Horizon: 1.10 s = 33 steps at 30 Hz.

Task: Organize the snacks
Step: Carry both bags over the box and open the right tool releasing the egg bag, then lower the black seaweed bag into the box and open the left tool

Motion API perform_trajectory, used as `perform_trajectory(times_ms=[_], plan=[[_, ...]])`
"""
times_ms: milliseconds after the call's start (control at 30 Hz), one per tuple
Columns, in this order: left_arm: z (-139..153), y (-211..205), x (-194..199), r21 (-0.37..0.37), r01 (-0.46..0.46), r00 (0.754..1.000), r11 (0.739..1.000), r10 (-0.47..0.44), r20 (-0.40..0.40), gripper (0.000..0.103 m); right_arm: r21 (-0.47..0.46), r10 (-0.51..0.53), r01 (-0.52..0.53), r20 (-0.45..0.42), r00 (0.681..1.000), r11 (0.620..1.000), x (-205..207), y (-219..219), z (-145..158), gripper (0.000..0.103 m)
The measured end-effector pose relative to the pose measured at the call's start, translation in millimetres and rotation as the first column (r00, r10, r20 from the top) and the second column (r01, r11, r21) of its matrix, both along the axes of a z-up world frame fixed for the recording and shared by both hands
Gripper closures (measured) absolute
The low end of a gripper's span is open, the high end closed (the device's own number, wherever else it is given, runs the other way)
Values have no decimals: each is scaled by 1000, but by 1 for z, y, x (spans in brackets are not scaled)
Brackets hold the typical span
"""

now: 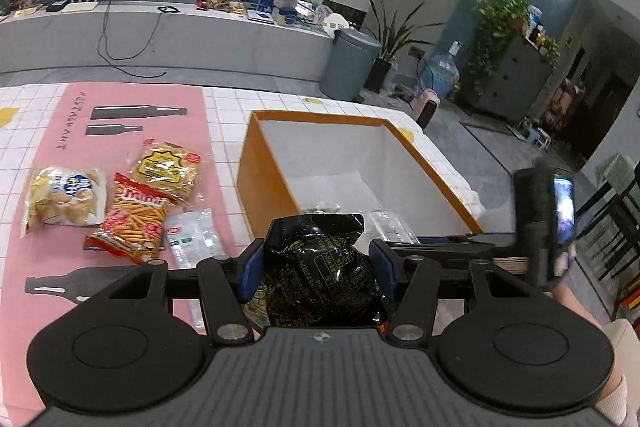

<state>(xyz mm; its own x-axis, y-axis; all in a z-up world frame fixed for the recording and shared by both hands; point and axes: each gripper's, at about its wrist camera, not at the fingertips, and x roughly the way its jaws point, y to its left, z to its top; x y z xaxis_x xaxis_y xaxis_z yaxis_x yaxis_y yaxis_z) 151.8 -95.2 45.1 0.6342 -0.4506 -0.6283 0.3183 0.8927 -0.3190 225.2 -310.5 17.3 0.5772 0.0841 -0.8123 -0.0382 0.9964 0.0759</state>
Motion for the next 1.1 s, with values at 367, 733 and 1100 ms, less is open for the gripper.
perform_trajectory(times_ms=[367,733,1100], plan=[[4,-16,-10,39,4,1000,999,-4,-2,39,-79,29,-30,-16,999,996,-2,-2,-2,44],[13,-33,-15,68,5,1000,998,-4,-6,39,24,-14,11,137,990,1000,-34,-21,33,13],[2,-73,-6,9,5,999,1000,-6,39,39,135,-188,158,255,948,978,-59,-69,55,11]])
